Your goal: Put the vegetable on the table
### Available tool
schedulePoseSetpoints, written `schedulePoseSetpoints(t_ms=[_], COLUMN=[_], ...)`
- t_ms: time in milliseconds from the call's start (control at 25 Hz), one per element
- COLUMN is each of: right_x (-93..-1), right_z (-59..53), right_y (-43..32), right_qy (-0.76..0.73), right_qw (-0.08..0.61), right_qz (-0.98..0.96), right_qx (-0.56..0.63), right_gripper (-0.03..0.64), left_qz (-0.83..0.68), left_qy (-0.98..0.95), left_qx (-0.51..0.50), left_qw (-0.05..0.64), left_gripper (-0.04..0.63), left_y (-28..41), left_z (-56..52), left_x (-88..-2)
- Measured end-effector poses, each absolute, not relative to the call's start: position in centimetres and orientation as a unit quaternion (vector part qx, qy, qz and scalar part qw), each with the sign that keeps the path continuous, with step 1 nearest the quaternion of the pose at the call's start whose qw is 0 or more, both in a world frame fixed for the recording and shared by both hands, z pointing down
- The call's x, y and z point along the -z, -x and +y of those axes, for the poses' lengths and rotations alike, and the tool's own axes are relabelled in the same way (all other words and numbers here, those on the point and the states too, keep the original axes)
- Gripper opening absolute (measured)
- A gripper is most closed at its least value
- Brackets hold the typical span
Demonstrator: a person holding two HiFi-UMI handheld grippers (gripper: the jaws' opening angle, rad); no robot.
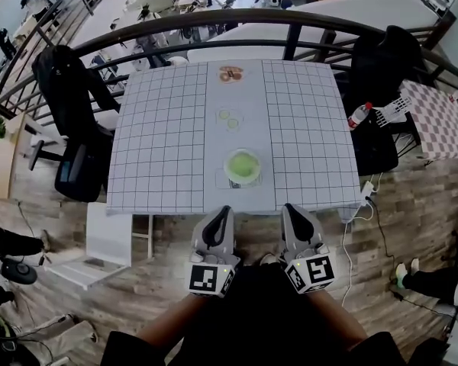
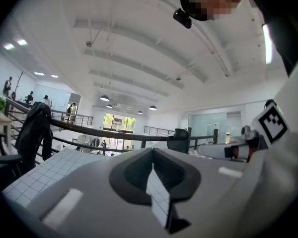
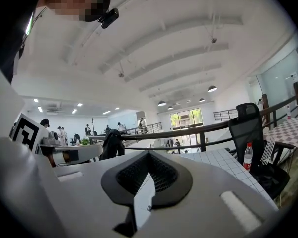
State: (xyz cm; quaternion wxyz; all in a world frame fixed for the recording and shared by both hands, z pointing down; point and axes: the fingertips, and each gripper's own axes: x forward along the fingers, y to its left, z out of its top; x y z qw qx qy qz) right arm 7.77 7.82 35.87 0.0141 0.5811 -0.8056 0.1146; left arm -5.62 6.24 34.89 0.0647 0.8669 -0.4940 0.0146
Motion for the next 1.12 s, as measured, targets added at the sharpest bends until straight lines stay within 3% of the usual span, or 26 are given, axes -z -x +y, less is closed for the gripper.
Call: schedulePoseSetpoints(t_ms=[1120], right_x=[-36.8], right_z=[6.1], right_y=[-7.0], right_qy=[-0.558], right_qw=[0.035], right_qz=[-0.822], right_qx=[-0.107], right_gripper=[-0.003], left_qz=[-0.497], left_qy=[-0.864], left_qx=[-0.057], left_qw=[0.055], left_gripper=[0.009], left_y=[3.0], left_z=[5.8], left_x=[-36.2])
